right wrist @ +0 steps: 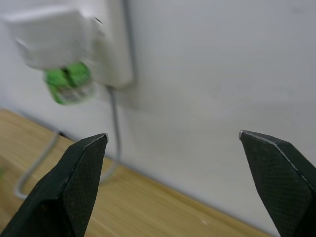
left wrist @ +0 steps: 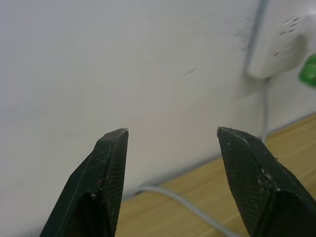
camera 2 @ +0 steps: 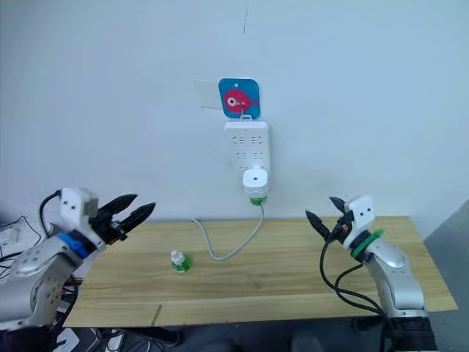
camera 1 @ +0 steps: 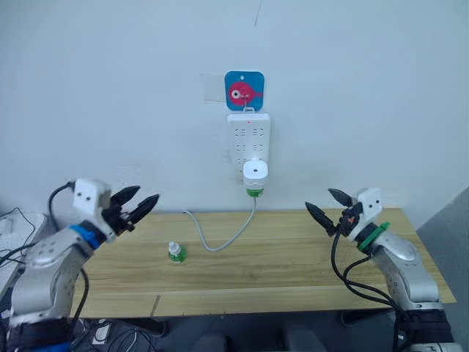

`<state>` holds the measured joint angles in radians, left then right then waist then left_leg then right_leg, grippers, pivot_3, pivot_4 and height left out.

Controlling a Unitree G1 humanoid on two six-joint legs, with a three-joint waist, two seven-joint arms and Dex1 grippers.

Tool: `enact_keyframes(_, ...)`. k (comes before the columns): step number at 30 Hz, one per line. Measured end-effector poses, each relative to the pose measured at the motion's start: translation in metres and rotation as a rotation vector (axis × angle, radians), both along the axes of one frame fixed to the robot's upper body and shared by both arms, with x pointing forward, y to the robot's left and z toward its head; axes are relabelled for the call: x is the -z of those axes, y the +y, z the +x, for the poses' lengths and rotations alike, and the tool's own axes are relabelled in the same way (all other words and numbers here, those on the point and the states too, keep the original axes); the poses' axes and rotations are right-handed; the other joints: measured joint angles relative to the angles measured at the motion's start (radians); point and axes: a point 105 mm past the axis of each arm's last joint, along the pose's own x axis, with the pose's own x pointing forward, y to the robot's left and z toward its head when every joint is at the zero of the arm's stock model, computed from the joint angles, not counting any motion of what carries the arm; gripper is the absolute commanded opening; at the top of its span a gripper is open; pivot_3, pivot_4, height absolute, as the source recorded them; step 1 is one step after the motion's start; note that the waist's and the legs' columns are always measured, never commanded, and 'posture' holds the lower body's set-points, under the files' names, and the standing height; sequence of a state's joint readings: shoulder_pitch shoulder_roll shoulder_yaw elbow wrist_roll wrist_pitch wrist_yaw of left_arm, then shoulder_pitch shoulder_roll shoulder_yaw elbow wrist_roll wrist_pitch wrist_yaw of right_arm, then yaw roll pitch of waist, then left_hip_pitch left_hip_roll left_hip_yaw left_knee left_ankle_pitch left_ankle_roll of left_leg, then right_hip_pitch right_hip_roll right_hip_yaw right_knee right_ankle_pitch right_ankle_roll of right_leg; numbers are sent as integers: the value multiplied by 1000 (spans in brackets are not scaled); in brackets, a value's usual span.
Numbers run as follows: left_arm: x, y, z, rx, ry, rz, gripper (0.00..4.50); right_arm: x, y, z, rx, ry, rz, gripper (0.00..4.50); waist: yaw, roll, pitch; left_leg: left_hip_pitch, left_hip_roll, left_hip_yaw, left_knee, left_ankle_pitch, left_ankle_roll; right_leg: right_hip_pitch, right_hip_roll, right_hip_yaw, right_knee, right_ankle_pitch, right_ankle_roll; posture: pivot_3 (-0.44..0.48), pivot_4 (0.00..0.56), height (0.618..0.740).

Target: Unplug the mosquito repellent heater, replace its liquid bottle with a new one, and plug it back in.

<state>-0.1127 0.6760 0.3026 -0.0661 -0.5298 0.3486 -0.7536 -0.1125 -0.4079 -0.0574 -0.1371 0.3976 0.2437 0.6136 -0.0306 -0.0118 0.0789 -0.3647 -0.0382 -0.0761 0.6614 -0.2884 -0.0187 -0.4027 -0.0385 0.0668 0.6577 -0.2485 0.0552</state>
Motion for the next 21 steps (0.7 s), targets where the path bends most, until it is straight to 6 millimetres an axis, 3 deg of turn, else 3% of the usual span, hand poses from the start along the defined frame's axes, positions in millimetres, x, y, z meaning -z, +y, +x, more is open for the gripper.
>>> enact_keyframes(3,-18,-28,14,126,-33,6,2980,-20,24,-1,-77,-21,53,4500,-2,-1,1,0,0,0,0,0,0,0,0,0,0,0,0,-33,87,740)
enact_keyframes(7,-29,-49,29,228,-45,14,2980,-37,40,-2,-117,-38,80,4500,-3,-1,1,0,0,0,0,0,0,-1,1,0,0,0,0,-57,88,740)
enact_keyframes(15,-29,-83,68,360,-40,16,2980,-39,53,-2,-124,-25,112,4500,-13,-3,3,-1,-1,0,1,0,0,0,1,0,-1,0,0,-88,87,740)
enact_keyframes(21,-19,-99,88,404,-33,17,2980,-33,48,-2,-87,-12,95,4500,-33,-5,5,-1,-1,0,1,0,0,-1,1,0,-1,0,1,-122,92,740)
